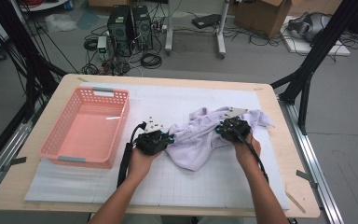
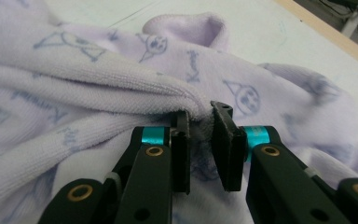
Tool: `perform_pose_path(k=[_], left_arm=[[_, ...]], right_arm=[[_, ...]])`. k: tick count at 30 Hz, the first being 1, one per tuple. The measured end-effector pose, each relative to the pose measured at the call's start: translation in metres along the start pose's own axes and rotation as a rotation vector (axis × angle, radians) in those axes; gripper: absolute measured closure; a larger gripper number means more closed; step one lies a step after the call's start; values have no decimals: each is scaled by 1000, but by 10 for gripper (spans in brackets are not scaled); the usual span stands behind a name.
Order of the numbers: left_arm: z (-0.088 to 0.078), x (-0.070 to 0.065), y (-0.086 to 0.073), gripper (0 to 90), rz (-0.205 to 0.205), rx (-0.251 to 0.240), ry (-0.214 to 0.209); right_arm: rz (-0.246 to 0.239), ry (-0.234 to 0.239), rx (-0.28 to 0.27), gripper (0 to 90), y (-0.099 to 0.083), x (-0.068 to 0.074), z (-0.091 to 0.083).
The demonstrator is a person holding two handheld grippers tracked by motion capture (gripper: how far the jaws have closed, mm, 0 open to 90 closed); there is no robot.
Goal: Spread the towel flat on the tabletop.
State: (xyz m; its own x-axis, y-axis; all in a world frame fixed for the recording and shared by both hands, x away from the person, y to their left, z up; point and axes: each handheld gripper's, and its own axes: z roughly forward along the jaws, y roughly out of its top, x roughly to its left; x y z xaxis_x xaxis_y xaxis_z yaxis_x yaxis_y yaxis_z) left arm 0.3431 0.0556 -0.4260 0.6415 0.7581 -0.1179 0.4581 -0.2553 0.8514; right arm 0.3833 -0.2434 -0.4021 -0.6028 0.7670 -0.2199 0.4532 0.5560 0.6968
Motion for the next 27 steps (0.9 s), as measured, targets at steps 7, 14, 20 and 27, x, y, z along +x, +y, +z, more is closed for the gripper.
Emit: perform_pose_path(k=[7,14,20,27], left_arm=[[0,3,-3,625,-1,14,9],[-18,4,-20,482,-58,-13,-32],[-29,11,-39,508,-54,-7,-71],[-17,-4,-36,448,79,36,-97]], right_arm=[[152,47,-16,602,-3,-1,10],[139,51,-157,594,-8,-6,-59],[105,99,-147,634,-35,3,-84],[151,27,-60,686,-54,-9,-77]])
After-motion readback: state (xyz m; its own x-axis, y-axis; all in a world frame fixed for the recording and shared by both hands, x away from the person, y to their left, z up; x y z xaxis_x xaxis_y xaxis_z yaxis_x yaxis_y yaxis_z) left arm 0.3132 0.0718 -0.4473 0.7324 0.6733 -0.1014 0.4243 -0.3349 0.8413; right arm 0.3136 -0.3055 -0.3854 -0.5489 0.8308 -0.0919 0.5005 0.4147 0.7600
